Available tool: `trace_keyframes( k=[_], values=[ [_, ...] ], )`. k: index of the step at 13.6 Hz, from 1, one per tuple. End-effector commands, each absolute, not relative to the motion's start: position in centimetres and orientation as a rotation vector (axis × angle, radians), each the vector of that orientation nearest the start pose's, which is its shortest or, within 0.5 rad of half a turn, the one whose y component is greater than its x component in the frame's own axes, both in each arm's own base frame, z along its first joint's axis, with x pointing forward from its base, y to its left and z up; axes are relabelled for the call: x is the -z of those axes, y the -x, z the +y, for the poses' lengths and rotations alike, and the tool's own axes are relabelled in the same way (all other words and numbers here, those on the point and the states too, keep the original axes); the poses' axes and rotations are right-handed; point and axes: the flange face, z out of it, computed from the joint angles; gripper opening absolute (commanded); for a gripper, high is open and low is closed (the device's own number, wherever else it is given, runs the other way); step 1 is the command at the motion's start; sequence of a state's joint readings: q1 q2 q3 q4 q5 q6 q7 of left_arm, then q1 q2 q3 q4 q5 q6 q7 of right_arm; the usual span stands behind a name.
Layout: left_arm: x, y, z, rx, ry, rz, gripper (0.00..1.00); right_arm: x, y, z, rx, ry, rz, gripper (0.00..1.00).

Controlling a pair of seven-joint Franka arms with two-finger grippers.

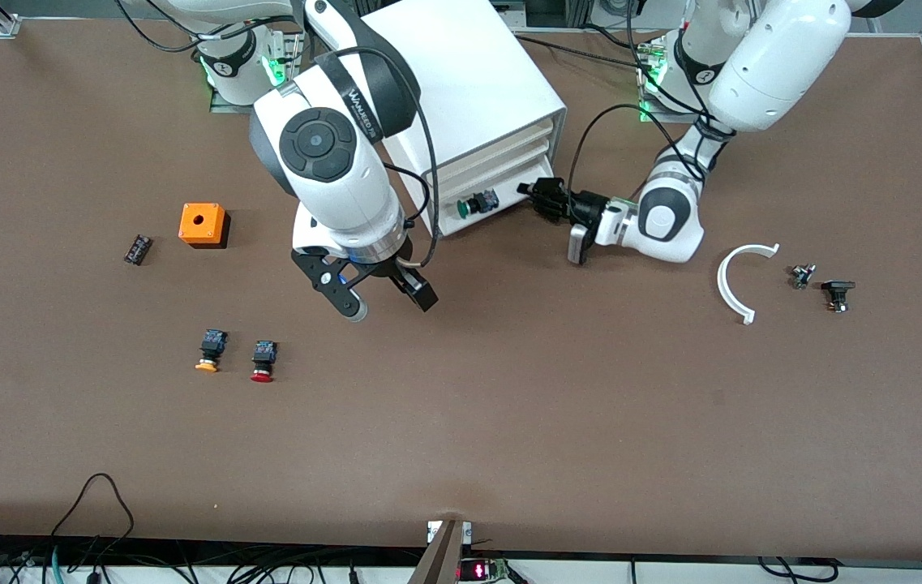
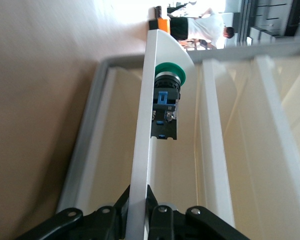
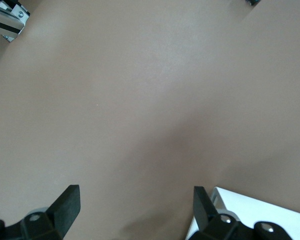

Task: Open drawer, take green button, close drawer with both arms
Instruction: 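Pull the drawer open with the left gripper while the right gripper reaches in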

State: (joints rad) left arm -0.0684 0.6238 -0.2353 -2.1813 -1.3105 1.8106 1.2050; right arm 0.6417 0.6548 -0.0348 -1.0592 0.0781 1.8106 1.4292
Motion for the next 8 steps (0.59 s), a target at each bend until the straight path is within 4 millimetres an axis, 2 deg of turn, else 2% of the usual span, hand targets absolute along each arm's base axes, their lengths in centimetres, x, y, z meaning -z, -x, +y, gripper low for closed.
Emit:
trace_keyframes(
  k=[1,3,4,5,8],
  values=[
    [-14.2,-49.4,-20.4,0.305,-1.800,-0.378,0.00,-45.8,-60.3,45.8,0.014,2.730,1.270,1.00],
    [-15.4,-52.1,-18.6,0.316,-1.855,-0.375,0.00,-45.5,-59.8,47.1,0.025,2.680,1.326,1.00],
    [-15.7,-52.9,-18.0,0.327,-1.877,-0.373,0.00,-44.3,-59.3,48.2,0.020,2.679,1.336,1.00],
    [-15.8,-53.7,-17.7,0.324,-1.886,-0.368,0.00,-44.0,-58.3,49.6,0.027,2.680,1.336,1.00],
    [-14.8,-55.3,-16.1,0.316,-1.915,-0.387,0.00,-44.0,-57.9,50.6,0.016,2.613,1.413,1.00]
  ],
)
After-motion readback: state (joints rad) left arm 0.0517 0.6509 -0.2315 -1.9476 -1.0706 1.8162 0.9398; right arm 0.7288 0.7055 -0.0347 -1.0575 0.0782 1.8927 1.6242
